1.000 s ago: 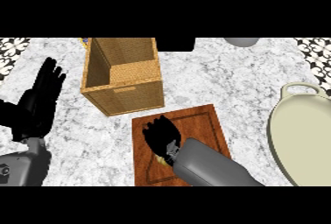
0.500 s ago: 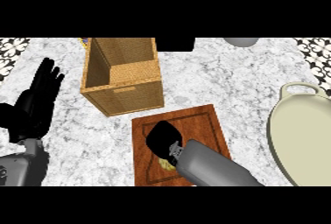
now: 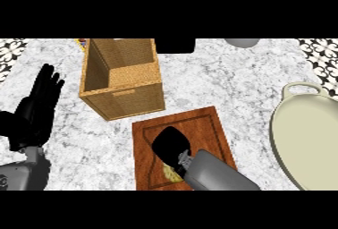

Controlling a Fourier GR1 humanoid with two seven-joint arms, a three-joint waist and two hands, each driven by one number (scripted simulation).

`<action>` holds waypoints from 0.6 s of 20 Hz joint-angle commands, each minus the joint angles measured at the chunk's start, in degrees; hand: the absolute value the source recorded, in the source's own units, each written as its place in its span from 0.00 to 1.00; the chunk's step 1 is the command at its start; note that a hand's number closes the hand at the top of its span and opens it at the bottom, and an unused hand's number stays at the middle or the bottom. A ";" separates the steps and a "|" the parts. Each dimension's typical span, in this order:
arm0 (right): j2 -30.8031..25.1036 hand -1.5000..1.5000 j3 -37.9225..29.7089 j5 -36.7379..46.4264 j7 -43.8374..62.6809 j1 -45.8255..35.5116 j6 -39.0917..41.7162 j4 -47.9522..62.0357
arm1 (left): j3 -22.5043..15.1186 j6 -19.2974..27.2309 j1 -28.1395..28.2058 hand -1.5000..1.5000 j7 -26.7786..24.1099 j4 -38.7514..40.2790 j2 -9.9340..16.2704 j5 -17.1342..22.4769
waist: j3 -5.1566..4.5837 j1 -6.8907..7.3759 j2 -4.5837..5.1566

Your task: Pick the squash from the cutting board and place it in the pot

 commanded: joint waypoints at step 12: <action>1.39 1.00 -5.47 3.39 23.95 34.36 -33.24 -41.49 | 3.81 0.85 1.20 0.50 -0.20 0.56 1.68 0.65 | -0.01 -4.66 -1.14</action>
